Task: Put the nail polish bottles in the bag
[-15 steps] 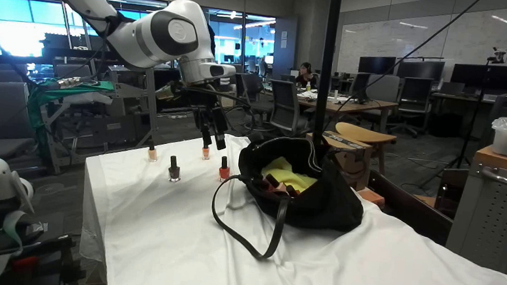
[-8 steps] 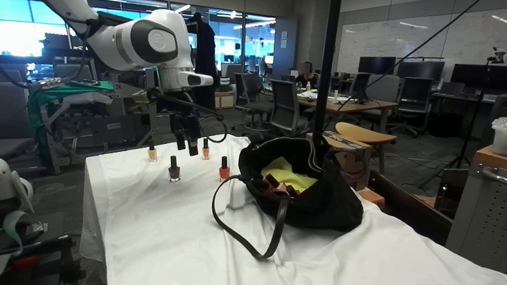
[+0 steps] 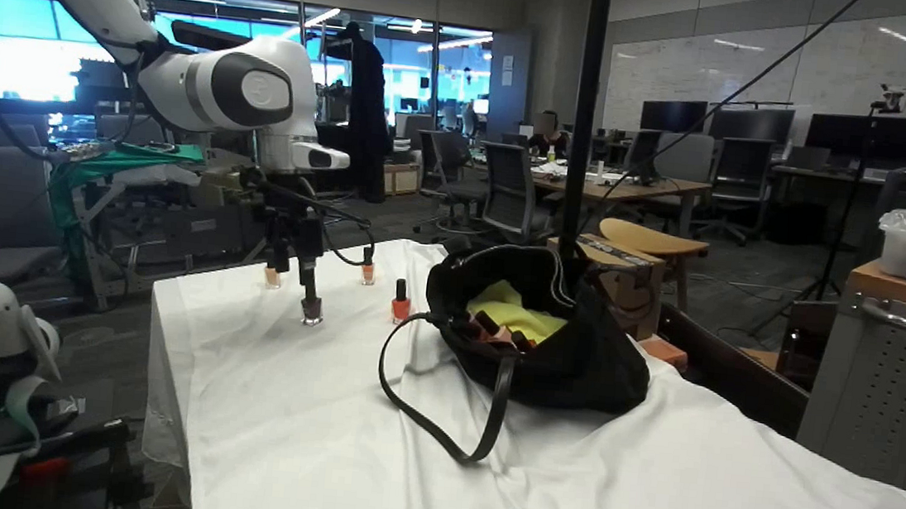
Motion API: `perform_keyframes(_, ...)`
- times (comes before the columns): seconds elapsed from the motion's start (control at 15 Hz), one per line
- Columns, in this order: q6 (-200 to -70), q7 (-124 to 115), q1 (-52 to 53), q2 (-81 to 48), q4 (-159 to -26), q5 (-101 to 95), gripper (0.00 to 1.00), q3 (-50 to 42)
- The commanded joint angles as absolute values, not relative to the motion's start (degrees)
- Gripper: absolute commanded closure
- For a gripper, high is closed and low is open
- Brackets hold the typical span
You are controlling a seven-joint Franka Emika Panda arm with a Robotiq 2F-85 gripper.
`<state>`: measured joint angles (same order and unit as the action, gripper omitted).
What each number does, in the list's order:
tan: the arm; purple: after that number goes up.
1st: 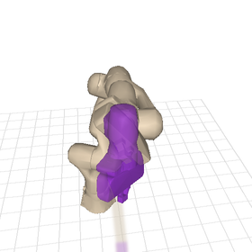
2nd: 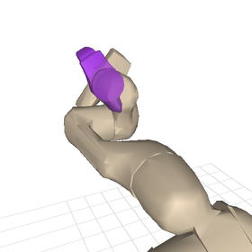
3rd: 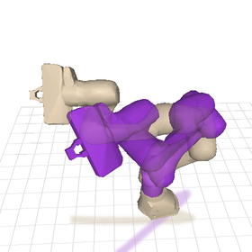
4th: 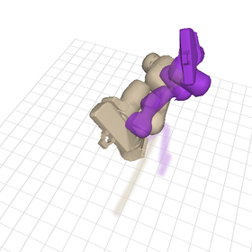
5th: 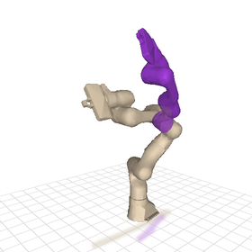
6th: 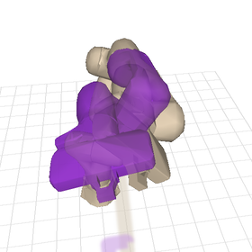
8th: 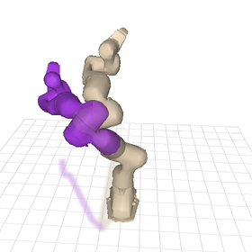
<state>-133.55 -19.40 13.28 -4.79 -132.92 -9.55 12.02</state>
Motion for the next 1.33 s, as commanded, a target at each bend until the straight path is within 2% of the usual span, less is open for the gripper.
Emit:
perform_keyframes(0.0, -133.0, -15.4, 14.1, -5.8, -132.1, -8.0, 0.00, 12.9)
perform_keyframes(1.27, -136.7, 1.0, 13.5, -15.3, -125.0, -2.5, 0.00, 13.3)
